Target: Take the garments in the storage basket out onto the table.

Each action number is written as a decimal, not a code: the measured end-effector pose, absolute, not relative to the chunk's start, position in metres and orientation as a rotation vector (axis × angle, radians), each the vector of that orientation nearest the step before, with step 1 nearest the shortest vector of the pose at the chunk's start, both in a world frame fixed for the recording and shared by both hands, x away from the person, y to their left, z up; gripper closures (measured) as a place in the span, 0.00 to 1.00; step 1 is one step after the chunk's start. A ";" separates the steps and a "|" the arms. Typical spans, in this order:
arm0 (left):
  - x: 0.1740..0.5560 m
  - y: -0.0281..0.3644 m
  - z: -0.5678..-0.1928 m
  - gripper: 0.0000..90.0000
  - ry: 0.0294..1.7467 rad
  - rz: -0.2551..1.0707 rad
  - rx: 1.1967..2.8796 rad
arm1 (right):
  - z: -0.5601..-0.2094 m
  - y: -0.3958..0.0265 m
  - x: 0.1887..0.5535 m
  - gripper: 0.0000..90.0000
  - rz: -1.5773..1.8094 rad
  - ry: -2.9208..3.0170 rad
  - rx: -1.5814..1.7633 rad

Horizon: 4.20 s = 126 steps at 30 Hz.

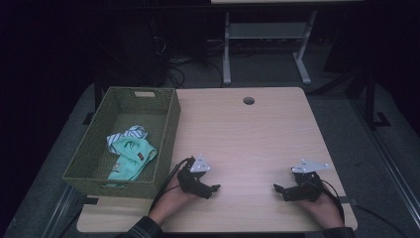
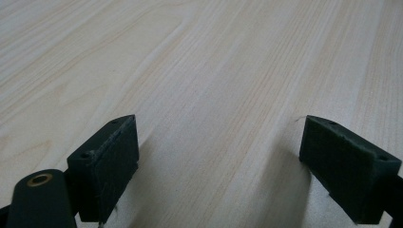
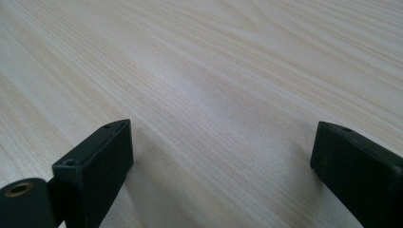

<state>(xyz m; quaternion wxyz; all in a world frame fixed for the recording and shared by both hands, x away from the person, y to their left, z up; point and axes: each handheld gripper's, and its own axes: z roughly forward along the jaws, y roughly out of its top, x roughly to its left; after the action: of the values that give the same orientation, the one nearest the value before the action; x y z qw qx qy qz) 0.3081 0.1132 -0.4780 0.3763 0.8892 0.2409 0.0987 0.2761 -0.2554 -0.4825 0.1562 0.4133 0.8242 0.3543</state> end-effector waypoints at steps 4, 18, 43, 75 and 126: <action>0.310 0.113 -0.476 0.14 0.600 0.247 2.298 | -0.483 -0.255 0.277 0.07 1.017 2.361 1.180; 0.313 0.115 -0.470 0.14 0.608 0.175 2.319 | -0.483 -0.256 0.278 0.07 1.025 2.377 1.156; 0.319 0.115 -0.460 0.14 0.618 0.201 2.286 | -0.482 -0.255 0.279 0.07 1.026 2.386 1.160; 0.323 0.118 -0.439 0.14 0.621 0.208 2.250 | -0.482 -0.255 0.279 0.07 1.026 2.386 1.160; 0.322 0.119 -0.399 0.15 0.577 0.209 2.233 | -0.482 -0.255 0.279 0.07 1.025 2.387 1.158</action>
<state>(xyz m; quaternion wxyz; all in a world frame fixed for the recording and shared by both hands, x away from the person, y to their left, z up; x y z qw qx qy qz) 0.3224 0.1194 -0.3987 0.4013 0.8832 0.2284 0.0825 0.2786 -0.2553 -0.4824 0.1483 0.4027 0.8300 0.3564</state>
